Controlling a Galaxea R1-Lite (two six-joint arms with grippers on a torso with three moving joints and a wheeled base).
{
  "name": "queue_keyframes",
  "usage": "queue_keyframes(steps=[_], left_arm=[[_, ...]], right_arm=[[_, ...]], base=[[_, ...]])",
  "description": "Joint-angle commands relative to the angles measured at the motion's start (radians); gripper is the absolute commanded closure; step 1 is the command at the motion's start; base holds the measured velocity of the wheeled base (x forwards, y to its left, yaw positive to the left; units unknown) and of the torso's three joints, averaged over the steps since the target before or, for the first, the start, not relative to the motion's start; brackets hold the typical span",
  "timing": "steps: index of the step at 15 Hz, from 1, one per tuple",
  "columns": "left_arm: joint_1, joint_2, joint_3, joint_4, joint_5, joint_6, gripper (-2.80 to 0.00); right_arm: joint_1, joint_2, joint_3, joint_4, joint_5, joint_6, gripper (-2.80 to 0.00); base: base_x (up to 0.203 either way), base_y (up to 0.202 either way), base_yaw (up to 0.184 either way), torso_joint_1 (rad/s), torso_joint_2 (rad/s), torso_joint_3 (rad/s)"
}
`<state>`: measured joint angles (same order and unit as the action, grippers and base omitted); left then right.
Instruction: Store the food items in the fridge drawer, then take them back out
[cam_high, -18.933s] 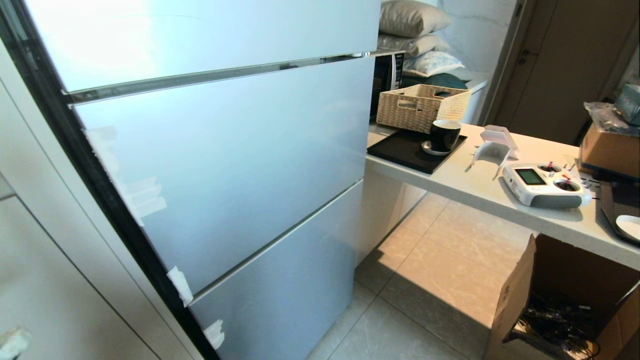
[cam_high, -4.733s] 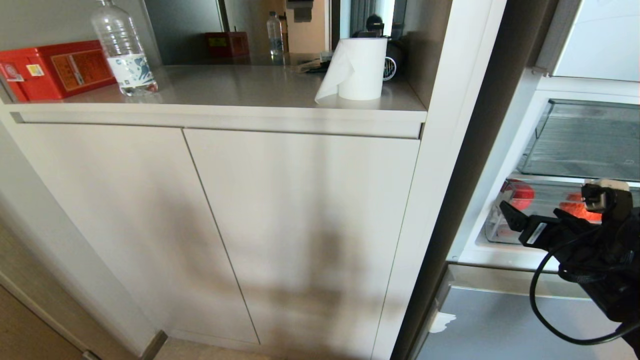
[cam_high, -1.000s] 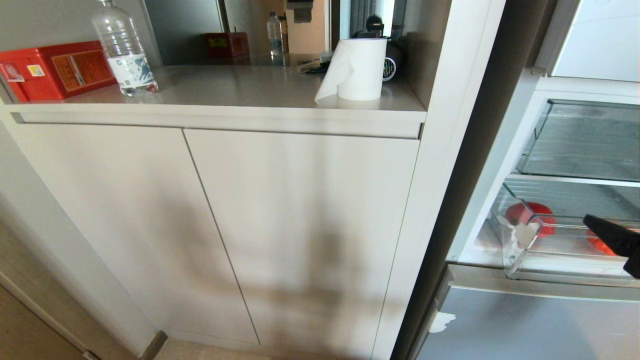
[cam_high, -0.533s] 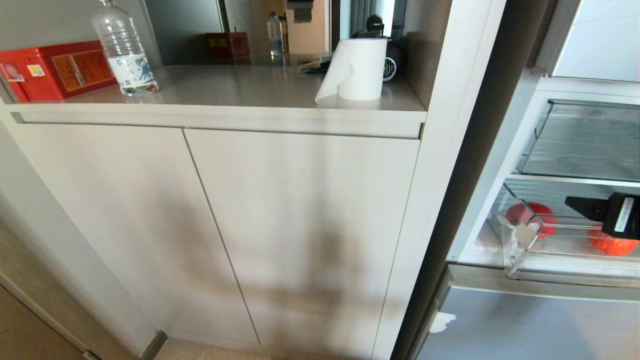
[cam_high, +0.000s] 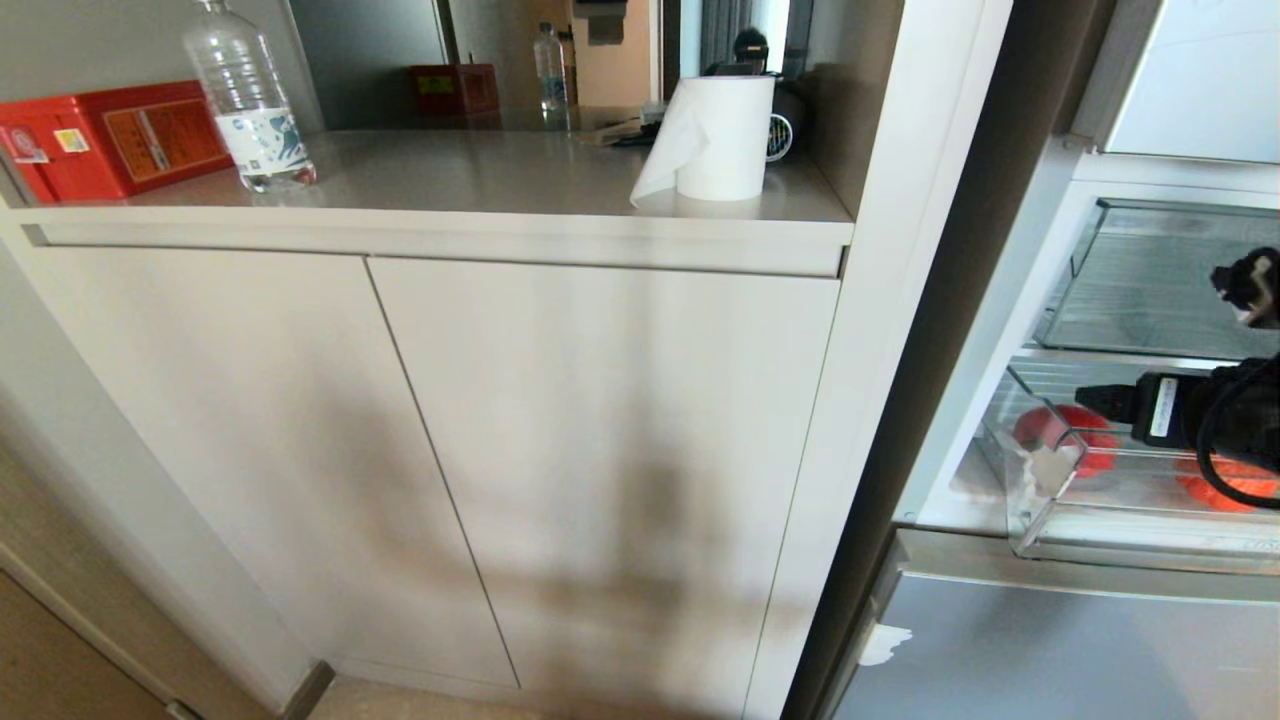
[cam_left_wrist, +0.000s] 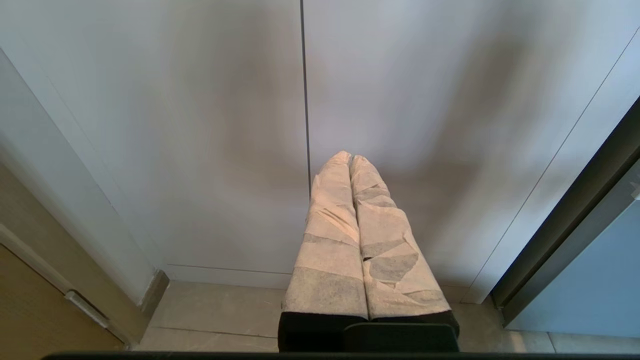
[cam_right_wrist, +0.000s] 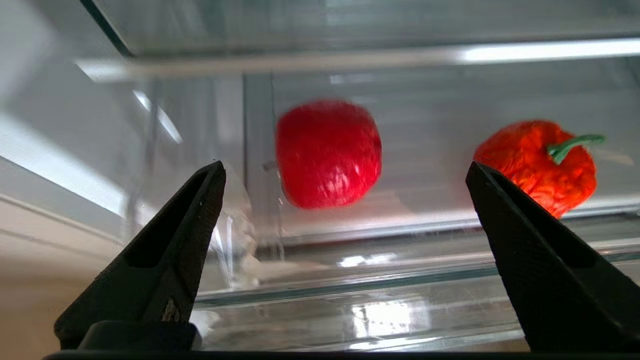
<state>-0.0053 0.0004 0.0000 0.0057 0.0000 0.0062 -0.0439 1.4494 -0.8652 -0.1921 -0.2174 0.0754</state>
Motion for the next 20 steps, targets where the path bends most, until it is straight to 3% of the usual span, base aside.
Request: queue_keyframes(steps=[1,4,10,16,20], left_arm=[[-0.001,0.000,0.000,0.000,0.000,0.000,0.00],[-0.001,0.000,0.000,0.000,0.000,0.000,0.00],[-0.001,0.000,0.000,0.000,0.000,0.000,0.00],[0.000,0.000,0.000,0.000,0.000,0.000,0.00],[0.001,0.000,0.000,0.000,0.000,0.000,0.00]], right_arm=[[-0.018,0.029,-0.044,0.081,-0.003,-0.011,-2.80],[-0.040,0.022,-0.128,0.295,-0.004,-0.035,-2.80],[-0.073,-0.079,-0.128,0.531,-0.006,-0.051,-2.80],[-0.082,-0.204,-0.090,0.585,-0.007,-0.055,-2.80],[-0.079,-0.142,-0.127,0.580,0.010,-0.051,-2.80]], base=[[0.000,0.000,0.000,0.000,0.00,0.000],[0.000,0.000,0.000,0.000,0.00,0.000],[0.000,0.000,0.000,0.000,0.00,0.000],[0.000,0.000,0.000,0.000,0.00,0.000],[0.000,0.000,0.000,0.000,0.00,0.000]])
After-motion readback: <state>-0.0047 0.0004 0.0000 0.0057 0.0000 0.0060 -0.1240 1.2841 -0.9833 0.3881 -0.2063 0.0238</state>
